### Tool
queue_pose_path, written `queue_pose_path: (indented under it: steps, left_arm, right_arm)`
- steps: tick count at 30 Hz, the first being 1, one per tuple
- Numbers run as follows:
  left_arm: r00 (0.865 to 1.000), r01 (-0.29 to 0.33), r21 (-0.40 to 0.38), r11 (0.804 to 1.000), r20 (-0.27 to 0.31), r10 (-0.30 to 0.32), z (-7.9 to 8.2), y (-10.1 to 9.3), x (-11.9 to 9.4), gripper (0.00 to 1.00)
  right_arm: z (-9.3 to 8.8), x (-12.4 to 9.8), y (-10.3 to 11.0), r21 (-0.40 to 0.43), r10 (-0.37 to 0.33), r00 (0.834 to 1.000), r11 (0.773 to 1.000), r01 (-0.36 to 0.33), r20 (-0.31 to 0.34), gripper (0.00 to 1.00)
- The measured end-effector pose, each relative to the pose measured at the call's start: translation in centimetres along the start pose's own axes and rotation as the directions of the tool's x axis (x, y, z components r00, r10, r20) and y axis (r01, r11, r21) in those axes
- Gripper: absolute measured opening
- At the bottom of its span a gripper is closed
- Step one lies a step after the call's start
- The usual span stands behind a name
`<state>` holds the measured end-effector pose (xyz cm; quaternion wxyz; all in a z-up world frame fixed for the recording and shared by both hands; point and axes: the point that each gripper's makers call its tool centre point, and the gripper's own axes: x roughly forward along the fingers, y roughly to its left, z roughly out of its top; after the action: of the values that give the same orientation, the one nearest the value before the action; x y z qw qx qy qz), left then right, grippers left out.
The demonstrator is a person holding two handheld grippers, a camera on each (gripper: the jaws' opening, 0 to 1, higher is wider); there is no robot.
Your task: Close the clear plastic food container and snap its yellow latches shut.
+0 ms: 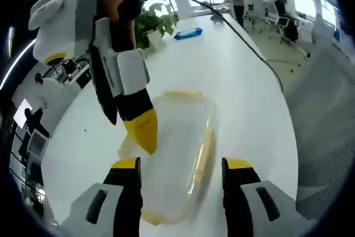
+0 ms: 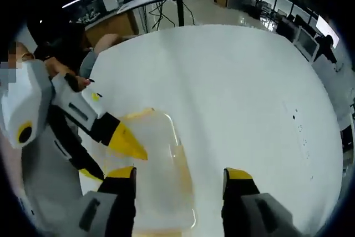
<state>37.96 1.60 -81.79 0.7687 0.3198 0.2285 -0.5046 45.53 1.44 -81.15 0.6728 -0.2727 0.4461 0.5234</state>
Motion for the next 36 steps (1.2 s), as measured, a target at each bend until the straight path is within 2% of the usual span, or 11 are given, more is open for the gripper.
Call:
queue_pose_path:
  steps: [3, 5, 9, 11, 14, 19, 23, 25, 27, 29, 36]
  left_arm:
    - [1.000, -0.029, -0.018, 0.999, 0.004, 0.029, 0.2, 0.8, -0.6, 0.45]
    - [0.999, -0.025, -0.057, 0.998, 0.047, 0.027, 1.1, 1.2, -1.0, 0.49]
    - [0.997, -0.047, -0.039, 0.998, 0.064, 0.049, 1.7, 2.2, -2.2, 0.55]
    - [0.995, -0.059, -0.059, 0.997, 0.074, 0.063, 1.6, 2.9, -2.6, 0.58]
    - [0.994, -0.070, -0.145, 0.987, 0.068, 0.081, 0.8, 3.8, -3.0, 0.63]
    - [0.996, -0.069, -0.182, 0.981, 0.052, 0.079, -0.4, 4.5, -3.6, 0.67]
    - [0.998, -0.045, -0.213, 0.976, 0.036, 0.053, -1.5, 4.4, -3.3, 0.72]
    - [0.999, -0.035, -0.230, 0.973, 0.030, 0.043, -1.9, 4.2, -3.2, 0.71]
    - [0.998, -0.037, -0.232, 0.972, 0.037, 0.047, -2.2, 4.1, -3.2, 0.68]
    - [0.998, -0.047, -0.240, 0.970, 0.036, 0.058, -2.5, 4.0, -3.0, 0.64]
    - [0.999, -0.038, -0.282, 0.959, 0.008, 0.042, -3.9, 3.9, -2.4, 0.64]
  right_arm:
    - [-0.2, -1.4, 0.3, -0.001, 0.005, 1.000, 1.000, -0.005, 0.029, 0.80]
    - [-0.4, -2.1, 0.3, -0.021, -0.002, 0.999, 1.000, 0.003, 0.038, 0.81]
    - [-1.3, -3.4, 0.6, -0.040, -0.008, 0.999, 0.999, 0.010, 0.039, 0.83]
    - [-1.9, -3.6, 0.9, -0.044, -0.011, 0.999, 0.999, 0.013, 0.032, 0.84]
    - [-3.0, -3.7, 1.6, -0.052, -0.015, 1.000, 0.999, 0.016, 0.012, 0.85]
    - [-4.1, -3.4, 2.9, -0.070, -0.010, 0.999, 0.997, 0.012, 0.030, 0.85]
    - [-5.5, -2.9, 3.4, -0.092, -0.012, 1.000, 0.996, 0.012, 0.002, 0.86]
    - [-6.1, -2.6, 3.8, -0.093, -0.006, 1.000, 0.996, 0.005, -0.011, 0.85]
    - [-6.9, -2.3, 3.4, -0.077, -0.034, 0.999, 0.997, 0.031, -0.038, 0.84]
    - [-7.0, -2.0, 3.5, -0.074, -0.036, 0.999, 0.997, 0.033, -0.034, 0.84]
    - [-7.3, -0.6, 3.9, -0.094, -0.033, 0.998, 0.995, 0.028, -0.046, 0.80]
